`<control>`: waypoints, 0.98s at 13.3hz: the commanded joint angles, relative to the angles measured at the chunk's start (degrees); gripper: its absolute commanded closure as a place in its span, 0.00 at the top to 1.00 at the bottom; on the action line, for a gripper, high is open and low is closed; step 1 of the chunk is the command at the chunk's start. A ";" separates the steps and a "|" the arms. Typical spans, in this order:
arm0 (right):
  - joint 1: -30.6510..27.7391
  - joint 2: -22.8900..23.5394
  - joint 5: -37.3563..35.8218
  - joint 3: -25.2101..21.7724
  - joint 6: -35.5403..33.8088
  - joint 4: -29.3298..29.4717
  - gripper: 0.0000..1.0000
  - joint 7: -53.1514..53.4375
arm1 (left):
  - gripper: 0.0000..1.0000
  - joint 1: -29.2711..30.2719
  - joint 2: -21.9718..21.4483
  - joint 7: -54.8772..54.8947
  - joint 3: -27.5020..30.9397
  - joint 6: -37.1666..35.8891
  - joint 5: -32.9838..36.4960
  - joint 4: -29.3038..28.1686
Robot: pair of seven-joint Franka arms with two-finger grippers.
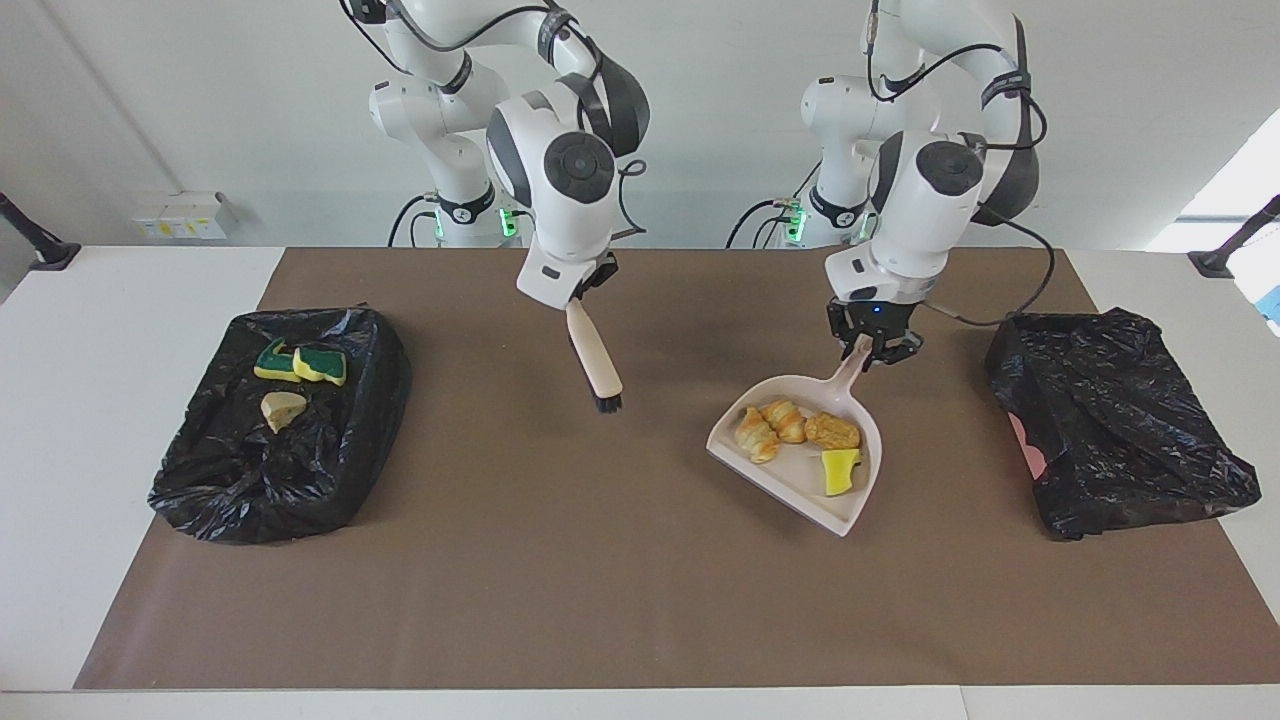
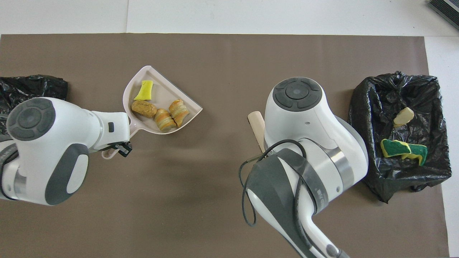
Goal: Sweep and dump trash in bin
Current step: 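Carry the loaded dustpan with the left gripper toward the other bin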
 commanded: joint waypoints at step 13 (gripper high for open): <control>19.85 4.78 8.79 0.70 25.61 -15.46 0.00 30.32 | 0.00 40.63 -0.53 26.95 0.87 -11.47 -6.89 12.98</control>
